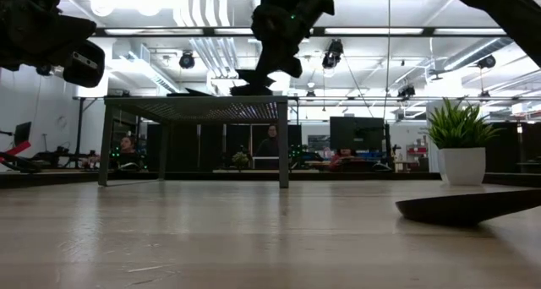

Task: Pick & Place Mini shaped plates
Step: Stack the black square plate on top of the black square plate on the shelf, then stack the black leaf-shaped plate on top of the black leaf-shaped plate on the shelf

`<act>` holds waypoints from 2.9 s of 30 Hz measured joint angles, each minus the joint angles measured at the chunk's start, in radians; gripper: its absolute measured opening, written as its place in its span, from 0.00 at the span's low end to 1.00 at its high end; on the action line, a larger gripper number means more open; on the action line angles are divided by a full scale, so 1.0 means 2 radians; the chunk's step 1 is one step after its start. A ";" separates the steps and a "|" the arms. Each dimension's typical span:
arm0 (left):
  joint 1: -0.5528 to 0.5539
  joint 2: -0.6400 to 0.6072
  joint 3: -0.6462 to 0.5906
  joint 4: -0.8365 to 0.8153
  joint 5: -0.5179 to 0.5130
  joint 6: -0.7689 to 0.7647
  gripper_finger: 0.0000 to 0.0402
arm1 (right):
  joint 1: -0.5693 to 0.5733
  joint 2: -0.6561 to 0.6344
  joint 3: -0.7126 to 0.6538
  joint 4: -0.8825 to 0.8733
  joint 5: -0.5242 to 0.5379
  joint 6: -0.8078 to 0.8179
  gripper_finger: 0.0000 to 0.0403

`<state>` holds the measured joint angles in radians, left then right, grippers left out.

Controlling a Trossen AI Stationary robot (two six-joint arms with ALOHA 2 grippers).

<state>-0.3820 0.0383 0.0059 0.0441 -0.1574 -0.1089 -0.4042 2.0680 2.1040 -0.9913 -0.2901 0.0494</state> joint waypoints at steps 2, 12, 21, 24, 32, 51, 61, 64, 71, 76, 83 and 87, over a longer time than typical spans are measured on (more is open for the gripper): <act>0.000 0.000 0.000 0.000 0.000 0.000 0.00 | -0.002 0.002 0.004 0.002 -0.001 0.001 0.02; 0.000 0.000 0.000 0.000 0.000 0.000 0.00 | -0.004 0.004 0.007 0.000 -0.003 0.002 0.02; 0.000 0.000 0.000 0.000 0.000 0.000 0.00 | -0.005 0.005 0.007 0.000 -0.003 0.002 0.05; 0.000 0.000 0.000 0.000 0.000 0.000 0.00 | -0.005 0.005 0.007 0.000 -0.003 0.001 0.11; 0.000 0.000 0.000 0.000 0.000 0.000 0.00 | -0.005 0.003 0.007 0.000 0.001 -0.003 0.26; 0.000 0.000 0.000 0.000 0.000 0.000 0.00 | 0.014 -0.045 0.007 -0.137 -0.001 -0.025 0.29; 0.000 0.000 0.000 0.000 0.000 0.000 0.00 | 0.077 -0.050 -0.002 -0.225 0.000 0.016 0.26; 0.000 0.000 0.000 0.000 0.000 0.000 0.00 | 0.102 -0.050 -0.014 -0.226 0.000 0.023 0.27; 0.000 0.000 0.000 0.000 0.000 0.000 0.00 | 0.159 -0.050 -0.060 -0.224 0.001 0.048 0.28; 0.000 0.000 0.000 0.000 0.000 0.000 0.00 | 0.201 -0.050 -0.114 -0.197 0.001 0.091 0.27; 0.000 0.000 0.000 0.000 0.000 0.000 0.00 | 0.251 -0.050 -0.192 -0.154 0.002 0.077 0.23; 0.000 0.000 0.000 0.000 0.000 0.000 0.00 | 0.271 -0.050 -0.228 -0.115 0.002 0.049 0.22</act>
<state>-0.3819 0.0381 0.0059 0.0438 -0.1574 -0.1089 0.1385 1.9682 1.6482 -1.2211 -0.2859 0.1467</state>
